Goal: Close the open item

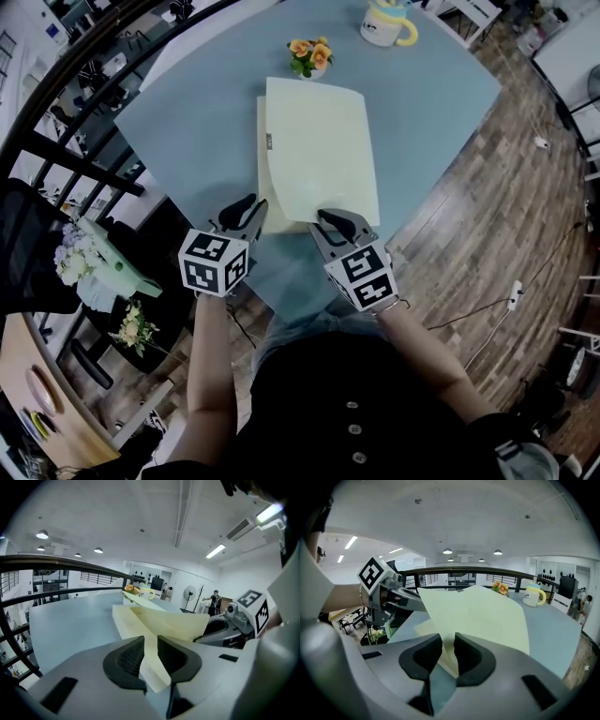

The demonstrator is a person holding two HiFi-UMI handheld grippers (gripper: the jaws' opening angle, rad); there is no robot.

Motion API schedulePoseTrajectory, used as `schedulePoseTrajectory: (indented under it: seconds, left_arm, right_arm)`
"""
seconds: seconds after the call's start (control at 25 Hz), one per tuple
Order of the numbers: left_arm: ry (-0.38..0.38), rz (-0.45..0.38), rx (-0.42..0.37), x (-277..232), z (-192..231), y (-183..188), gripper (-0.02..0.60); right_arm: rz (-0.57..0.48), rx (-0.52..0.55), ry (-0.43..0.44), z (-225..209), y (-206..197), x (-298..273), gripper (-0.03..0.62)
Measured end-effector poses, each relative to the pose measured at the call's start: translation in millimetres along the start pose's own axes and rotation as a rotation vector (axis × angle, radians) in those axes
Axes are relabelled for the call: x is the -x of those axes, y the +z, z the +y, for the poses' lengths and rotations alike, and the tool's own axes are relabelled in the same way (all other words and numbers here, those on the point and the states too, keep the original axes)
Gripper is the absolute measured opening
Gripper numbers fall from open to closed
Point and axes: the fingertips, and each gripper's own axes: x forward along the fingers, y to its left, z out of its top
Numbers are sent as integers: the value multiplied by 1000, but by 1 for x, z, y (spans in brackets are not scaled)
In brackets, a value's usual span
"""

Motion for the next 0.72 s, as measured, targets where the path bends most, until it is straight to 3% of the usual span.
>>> schedulePoseTrajectory:
  seconds: [0.44, 0.72]
  left_arm:
    - [32, -120, 56, -9, 25, 53, 98]
    - [49, -71, 136, -33, 36, 57, 123]
  right_arm:
    - [23, 32, 19, 10, -2, -6, 84]
    - [33, 61, 21, 10, -4, -8, 85]
